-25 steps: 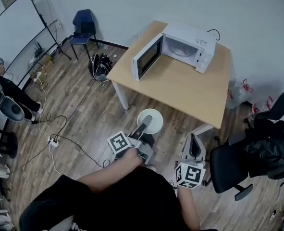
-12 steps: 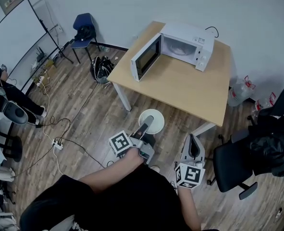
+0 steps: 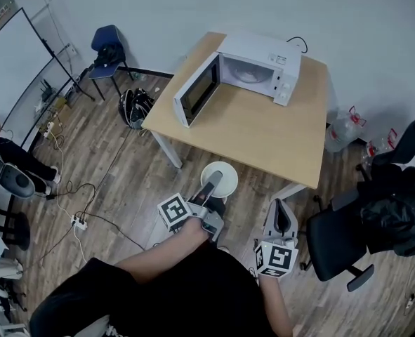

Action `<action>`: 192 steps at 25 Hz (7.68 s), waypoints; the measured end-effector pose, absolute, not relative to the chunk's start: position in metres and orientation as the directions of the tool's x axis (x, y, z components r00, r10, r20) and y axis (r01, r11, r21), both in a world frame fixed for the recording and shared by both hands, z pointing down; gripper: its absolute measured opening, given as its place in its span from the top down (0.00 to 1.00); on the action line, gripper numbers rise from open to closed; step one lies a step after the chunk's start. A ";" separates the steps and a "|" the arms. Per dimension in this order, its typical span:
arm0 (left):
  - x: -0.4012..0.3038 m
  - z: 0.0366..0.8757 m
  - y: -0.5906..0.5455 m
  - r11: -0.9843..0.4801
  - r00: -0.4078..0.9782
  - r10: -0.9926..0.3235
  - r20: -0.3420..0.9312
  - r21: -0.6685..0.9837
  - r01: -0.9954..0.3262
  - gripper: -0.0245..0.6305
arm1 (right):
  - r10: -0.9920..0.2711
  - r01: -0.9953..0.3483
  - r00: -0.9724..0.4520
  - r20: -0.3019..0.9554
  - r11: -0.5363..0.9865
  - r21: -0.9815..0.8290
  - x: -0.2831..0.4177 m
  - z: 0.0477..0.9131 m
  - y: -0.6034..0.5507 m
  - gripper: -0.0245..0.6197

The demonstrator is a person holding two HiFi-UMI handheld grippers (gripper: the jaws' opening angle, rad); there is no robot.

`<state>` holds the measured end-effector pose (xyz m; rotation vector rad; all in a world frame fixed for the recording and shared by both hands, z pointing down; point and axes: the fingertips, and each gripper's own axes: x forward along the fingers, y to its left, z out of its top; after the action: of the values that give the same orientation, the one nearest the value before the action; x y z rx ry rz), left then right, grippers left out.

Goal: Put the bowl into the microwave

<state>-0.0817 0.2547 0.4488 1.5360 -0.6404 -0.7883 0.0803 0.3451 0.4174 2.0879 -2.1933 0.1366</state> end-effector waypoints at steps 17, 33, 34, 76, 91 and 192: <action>-0.054 0.490 0.064 -0.044 0.639 -0.769 -0.020 0.999 -0.023 0.62 | -0.971 -0.999 -0.048 0.235 0.052 0.013 0.118 0.429 0.153 0.87; -0.029 0.519 -0.115 0.001 0.692 -0.722 0.019 1.000 -0.026 0.62 | -0.934 -0.994 -0.066 0.352 0.091 0.054 0.100 0.452 -0.014 0.87; -0.028 0.522 -0.123 -0.003 0.694 -0.720 0.017 1.000 -0.028 0.62 | -0.934 -0.995 -0.062 0.353 0.087 0.054 0.099 0.453 -0.019 0.87; 0.071 0.662 -0.356 0.086 0.664 -0.737 0.124 0.992 -0.090 0.62 | -0.901 -0.988 -0.149 0.408 0.122 -0.092 0.158 0.489 -0.140 0.87; 0.091 0.670 -0.393 0.047 0.675 -0.709 0.205 0.969 -0.244 0.62 | -0.899 -0.978 -0.209 0.386 0.181 -0.108 0.146 0.484 -0.167 0.87; 0.075 0.683 -0.410 -0.362 0.552 -0.733 0.398 0.459 -0.811 0.42 | -0.878 -0.969 -0.243 0.413 0.240 -0.059 0.149 0.492 -0.130 0.87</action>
<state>0.0753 -0.4100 0.6830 2.1681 -1.2361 0.1645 0.1489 -0.1302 0.4920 1.7165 -2.2236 0.4397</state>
